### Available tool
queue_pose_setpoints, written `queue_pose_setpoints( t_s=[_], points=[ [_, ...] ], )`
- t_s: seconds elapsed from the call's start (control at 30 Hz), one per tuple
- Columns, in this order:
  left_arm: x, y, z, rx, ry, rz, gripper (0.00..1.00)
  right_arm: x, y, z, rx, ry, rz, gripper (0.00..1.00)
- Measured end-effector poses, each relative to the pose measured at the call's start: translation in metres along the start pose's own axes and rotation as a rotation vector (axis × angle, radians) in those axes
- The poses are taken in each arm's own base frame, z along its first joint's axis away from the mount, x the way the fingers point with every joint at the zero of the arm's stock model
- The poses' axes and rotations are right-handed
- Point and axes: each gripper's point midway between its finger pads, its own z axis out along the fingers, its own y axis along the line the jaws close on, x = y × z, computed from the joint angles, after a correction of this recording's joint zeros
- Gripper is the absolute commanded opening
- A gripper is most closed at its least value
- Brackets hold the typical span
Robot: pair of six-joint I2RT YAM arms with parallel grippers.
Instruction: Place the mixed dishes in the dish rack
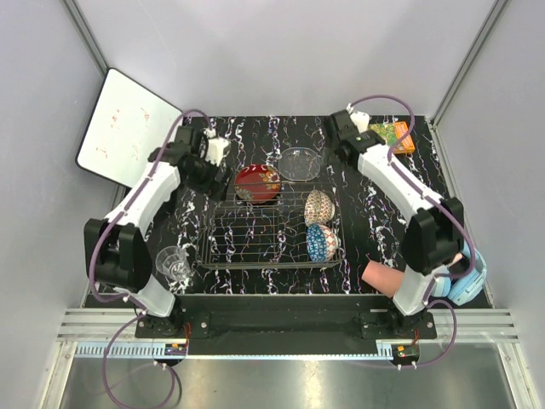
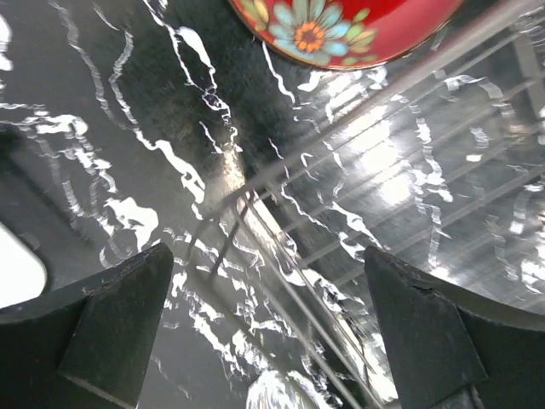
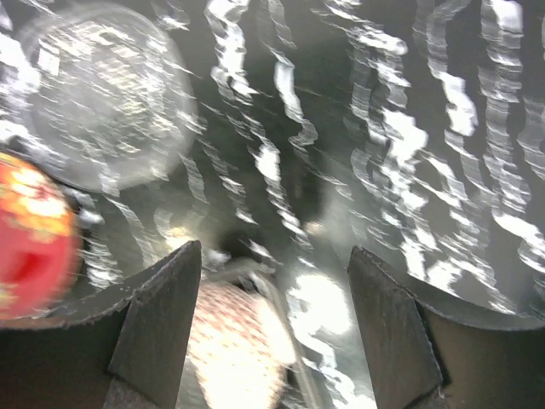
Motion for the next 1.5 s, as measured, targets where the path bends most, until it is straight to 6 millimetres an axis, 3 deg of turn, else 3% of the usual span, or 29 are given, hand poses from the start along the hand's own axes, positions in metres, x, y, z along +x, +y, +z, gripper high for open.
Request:
queue_pose_setpoints(
  t_s=[0.1,0.23,0.37,0.47,0.57,0.67,0.93,1.4,1.5],
  points=[
    [-0.024,0.003,-0.034,-0.008,-0.085,-0.010,0.99,-0.016,0.022,0.025,-0.098,0.050,0.071,0.77],
    [-0.046,0.010,-0.076,-0.029,-0.209,-0.017,0.99,-0.026,0.043,0.077,-0.216,0.157,0.169,0.73],
    [-0.031,0.010,-0.097,-0.036,-0.239,-0.034,0.99,-0.009,0.055,0.131,-0.278,0.277,0.213,0.72],
    [-0.005,0.010,-0.098,-0.035,-0.209,-0.057,0.99,0.016,0.060,0.152,-0.294,0.360,0.211,0.72],
    [0.018,0.014,-0.090,-0.026,-0.164,-0.090,0.99,0.034,0.068,0.159,-0.321,0.422,0.207,0.72],
    [0.033,0.018,-0.085,-0.020,-0.129,-0.117,0.99,0.040,0.078,0.161,-0.354,0.448,0.208,0.72],
    [0.046,0.011,-0.075,0.018,-0.099,-0.124,0.99,0.041,0.090,0.165,-0.399,0.474,0.228,0.63],
    [0.058,0.008,-0.077,0.001,-0.115,-0.117,0.99,0.045,0.099,0.173,-0.406,0.502,0.307,0.25],
    [0.065,0.010,-0.075,-0.008,-0.107,-0.128,0.99,0.046,0.099,0.174,-0.404,0.504,0.311,0.09]
  ],
)
